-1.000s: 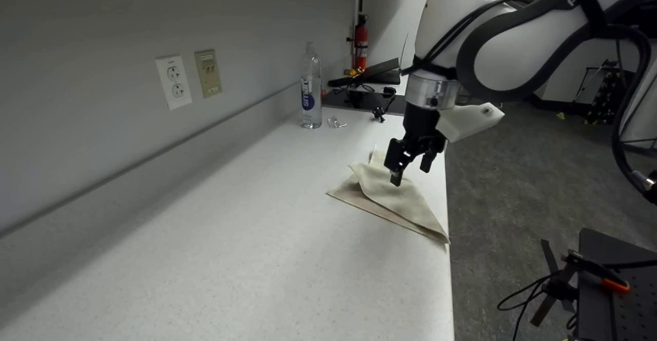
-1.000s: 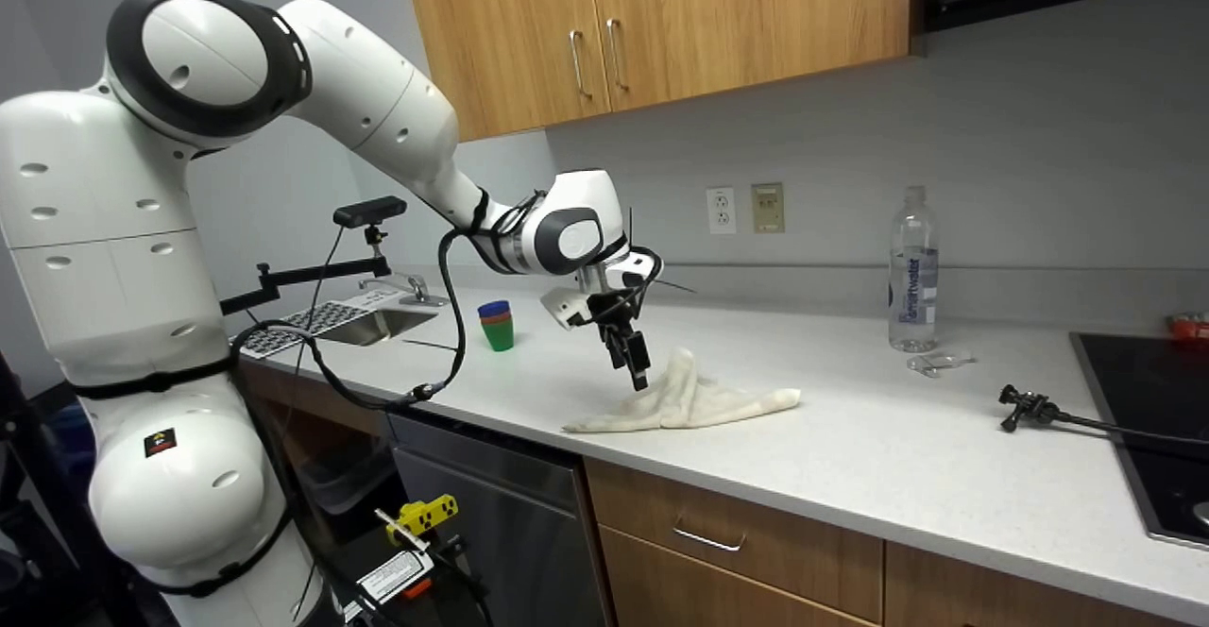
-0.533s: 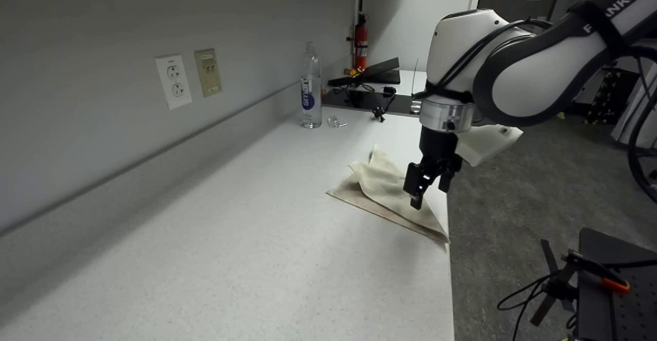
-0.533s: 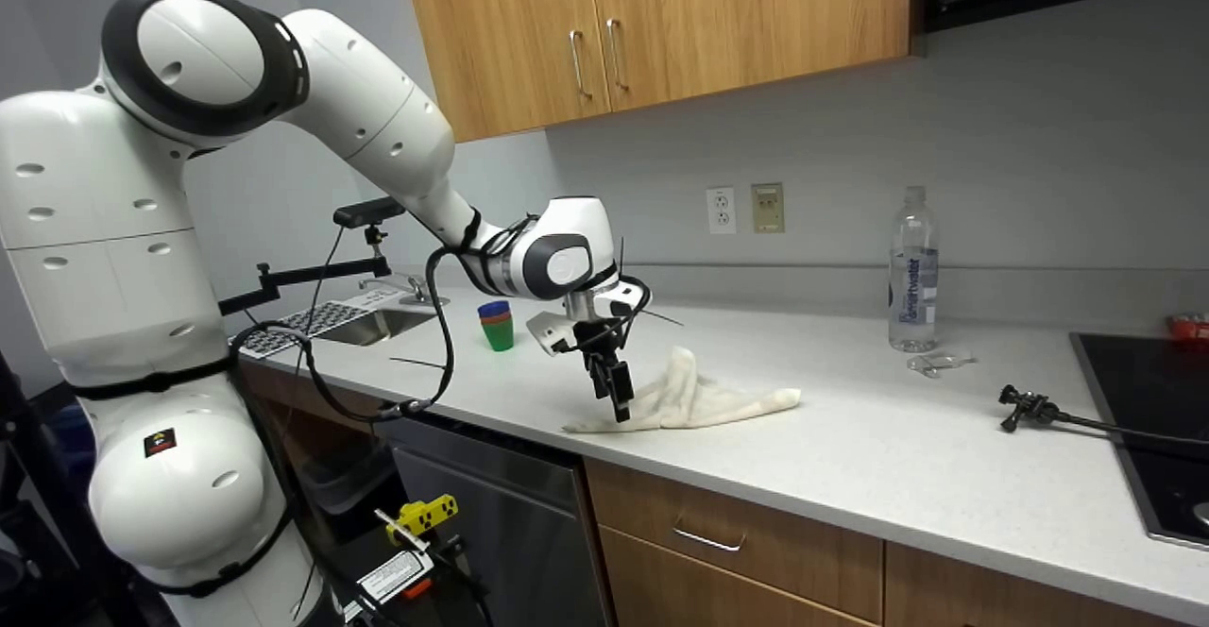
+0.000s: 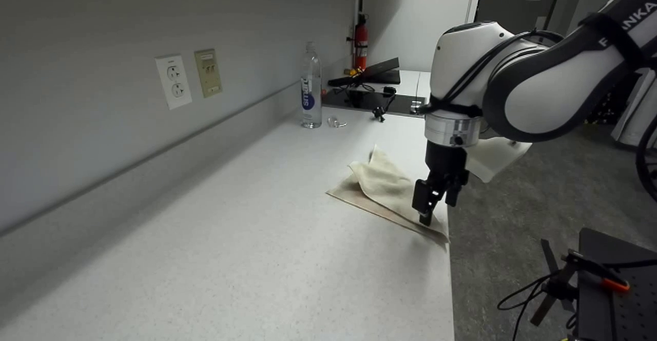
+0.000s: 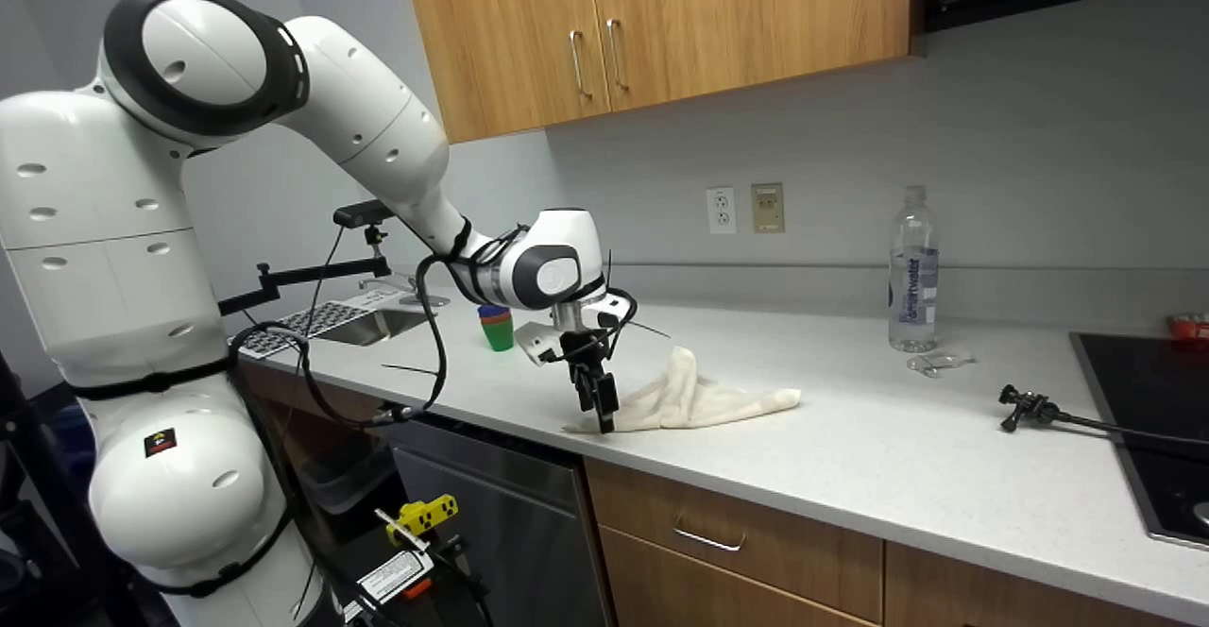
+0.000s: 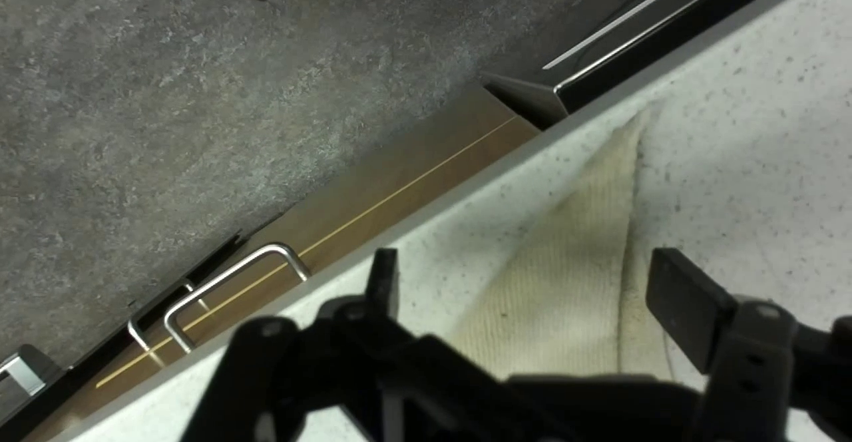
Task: Fold the cloth
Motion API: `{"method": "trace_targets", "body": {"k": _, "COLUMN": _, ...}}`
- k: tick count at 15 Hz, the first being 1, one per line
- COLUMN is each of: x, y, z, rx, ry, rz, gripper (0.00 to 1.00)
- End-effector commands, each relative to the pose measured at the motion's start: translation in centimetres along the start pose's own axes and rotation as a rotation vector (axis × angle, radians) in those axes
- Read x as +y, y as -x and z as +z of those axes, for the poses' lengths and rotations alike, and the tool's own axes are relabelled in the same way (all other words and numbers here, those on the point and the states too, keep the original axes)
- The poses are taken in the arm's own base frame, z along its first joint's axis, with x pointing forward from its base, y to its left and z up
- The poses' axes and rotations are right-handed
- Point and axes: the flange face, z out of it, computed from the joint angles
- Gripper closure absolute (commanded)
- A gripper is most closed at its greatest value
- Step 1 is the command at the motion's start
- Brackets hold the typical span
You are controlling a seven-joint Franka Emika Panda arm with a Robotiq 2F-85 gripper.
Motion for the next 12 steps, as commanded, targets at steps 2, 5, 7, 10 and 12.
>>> {"method": "trace_targets", "body": {"k": 2, "x": -0.57, "y": 1.16, "z": -0.26, "rx": 0.000, "ry": -0.022, "rz": -0.029, "gripper": 0.13}}
{"method": "trace_targets", "body": {"k": 5, "x": -0.69, "y": 1.19, "z": 0.01, "rx": -0.005, "ry": -0.021, "rz": -0.031, "gripper": 0.27}}
{"method": "trace_targets", "body": {"k": 7, "x": -0.70, "y": 1.02, "z": 0.08, "rx": -0.008, "ry": -0.023, "rz": -0.030, "gripper": 0.41}}
{"method": "trace_targets", "body": {"k": 10, "x": -0.78, "y": 0.60, "z": 0.18, "rx": -0.021, "ry": -0.030, "rz": -0.025, "gripper": 0.66}}
{"method": "trace_targets", "body": {"k": 12, "x": -0.89, "y": 0.30, "z": 0.21, "rx": -0.031, "ry": -0.044, "rz": -0.015, "gripper": 0.80}}
